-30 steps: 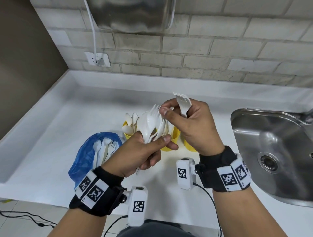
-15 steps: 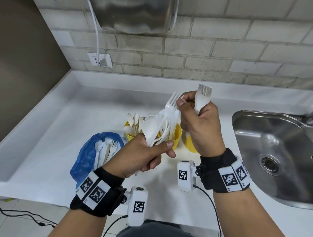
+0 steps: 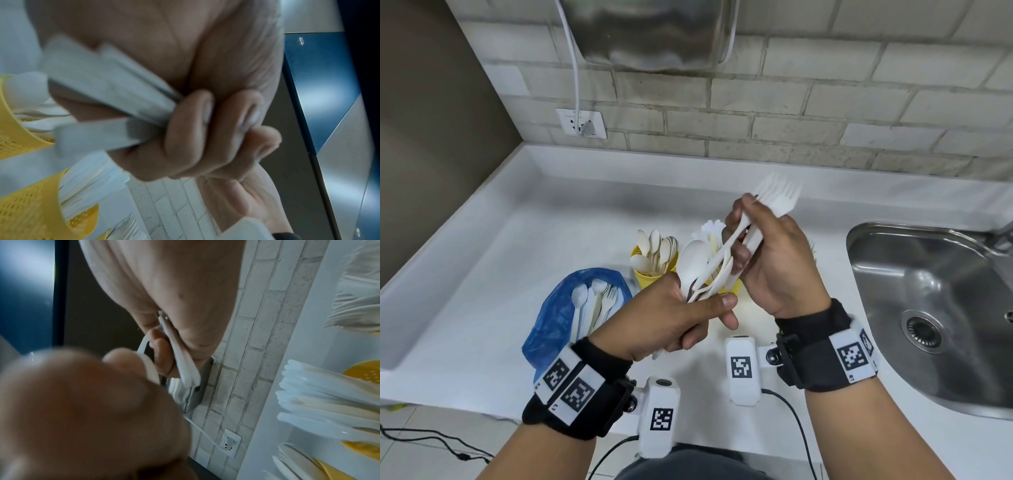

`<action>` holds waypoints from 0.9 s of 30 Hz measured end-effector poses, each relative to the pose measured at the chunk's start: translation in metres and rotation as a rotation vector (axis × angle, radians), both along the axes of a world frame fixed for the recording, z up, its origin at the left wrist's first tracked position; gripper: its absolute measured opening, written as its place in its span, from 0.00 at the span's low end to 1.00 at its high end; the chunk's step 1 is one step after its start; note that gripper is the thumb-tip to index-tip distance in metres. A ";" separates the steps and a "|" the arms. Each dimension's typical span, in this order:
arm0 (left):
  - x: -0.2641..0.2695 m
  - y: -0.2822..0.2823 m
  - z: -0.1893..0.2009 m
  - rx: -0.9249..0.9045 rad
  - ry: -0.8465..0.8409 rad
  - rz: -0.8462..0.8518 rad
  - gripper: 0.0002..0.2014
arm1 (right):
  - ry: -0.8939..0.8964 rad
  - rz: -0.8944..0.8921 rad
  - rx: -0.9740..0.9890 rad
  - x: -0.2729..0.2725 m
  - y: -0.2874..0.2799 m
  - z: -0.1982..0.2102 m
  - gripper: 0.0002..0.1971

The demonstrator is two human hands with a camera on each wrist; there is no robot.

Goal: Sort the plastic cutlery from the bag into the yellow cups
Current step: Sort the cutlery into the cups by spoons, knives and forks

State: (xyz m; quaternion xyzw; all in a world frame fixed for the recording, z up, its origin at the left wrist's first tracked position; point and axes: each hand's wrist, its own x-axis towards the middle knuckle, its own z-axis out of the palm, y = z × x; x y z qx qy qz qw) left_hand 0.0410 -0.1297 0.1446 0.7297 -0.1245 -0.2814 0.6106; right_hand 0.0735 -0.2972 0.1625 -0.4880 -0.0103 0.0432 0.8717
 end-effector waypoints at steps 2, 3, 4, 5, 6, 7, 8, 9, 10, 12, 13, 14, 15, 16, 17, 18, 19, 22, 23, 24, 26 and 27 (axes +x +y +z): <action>-0.001 0.001 0.001 0.009 -0.002 -0.018 0.18 | 0.004 -0.019 0.173 0.004 -0.004 0.001 0.16; -0.001 0.002 0.001 0.014 -0.004 -0.021 0.18 | -0.001 -0.027 0.243 0.005 -0.006 0.001 0.16; -0.002 0.002 0.001 0.018 -0.006 -0.020 0.17 | -0.004 -0.043 0.298 0.007 -0.010 0.002 0.17; -0.002 0.002 0.002 0.021 -0.010 -0.014 0.16 | -0.013 -0.071 0.335 0.008 -0.013 0.003 0.17; -0.003 0.003 0.002 0.026 -0.017 -0.005 0.16 | -0.024 -0.106 0.365 0.008 -0.016 0.003 0.17; -0.003 0.003 0.003 0.032 -0.027 0.006 0.15 | -0.038 -0.148 0.388 0.009 -0.020 0.005 0.18; -0.003 0.003 0.003 0.041 -0.036 0.019 0.15 | -0.053 -0.198 0.397 0.009 -0.023 0.007 0.18; -0.003 0.003 0.003 0.053 -0.046 0.032 0.15 | -0.065 -0.253 0.388 0.008 -0.027 0.010 0.18; -0.004 0.003 0.003 0.066 -0.054 0.044 0.15 | -0.069 -0.304 0.357 0.007 -0.031 0.012 0.19; -0.005 0.003 0.003 0.084 -0.064 0.057 0.15 | -0.057 -0.364 0.241 0.004 -0.036 0.015 0.19; -0.005 0.002 0.003 0.092 -0.068 0.060 0.15 | -0.052 -0.362 0.172 0.002 -0.038 0.016 0.19; -0.006 0.001 0.004 0.100 -0.071 0.063 0.15 | -0.044 -0.337 0.096 0.000 -0.039 0.016 0.19; -0.006 0.000 0.004 0.107 -0.076 0.067 0.15 | -0.033 -0.290 0.010 -0.002 -0.041 0.015 0.18; -0.007 -0.001 0.004 0.114 -0.086 0.074 0.15 | -0.023 -0.221 -0.100 -0.005 -0.042 0.013 0.16; -0.007 -0.002 0.004 0.123 -0.097 0.084 0.14 | -0.030 -0.136 -0.244 -0.007 -0.044 0.011 0.15; -0.007 -0.003 0.004 0.139 -0.109 0.096 0.14 | -0.063 -0.042 -0.414 -0.010 -0.045 0.008 0.15; -0.007 -0.003 0.003 0.159 -0.120 0.108 0.14 | -0.115 0.055 -0.579 -0.013 -0.045 0.005 0.14; -0.007 -0.005 0.001 0.219 -0.155 0.145 0.11 | -0.219 0.249 -0.765 -0.022 -0.041 0.001 0.13; -0.007 -0.006 0.001 0.236 -0.167 0.153 0.11 | -0.235 0.246 -0.752 -0.024 -0.040 0.000 0.14; -0.008 -0.006 0.001 0.251 -0.178 0.160 0.11 | -0.243 0.229 -0.743 -0.025 -0.040 -0.001 0.13; -0.009 -0.007 0.000 0.271 -0.193 0.167 0.11 | -0.264 0.197 -0.748 -0.027 -0.041 -0.001 0.10; -0.009 -0.006 -0.001 0.277 -0.196 0.168 0.13 | -0.263 0.189 -0.749 -0.027 -0.042 -0.001 0.08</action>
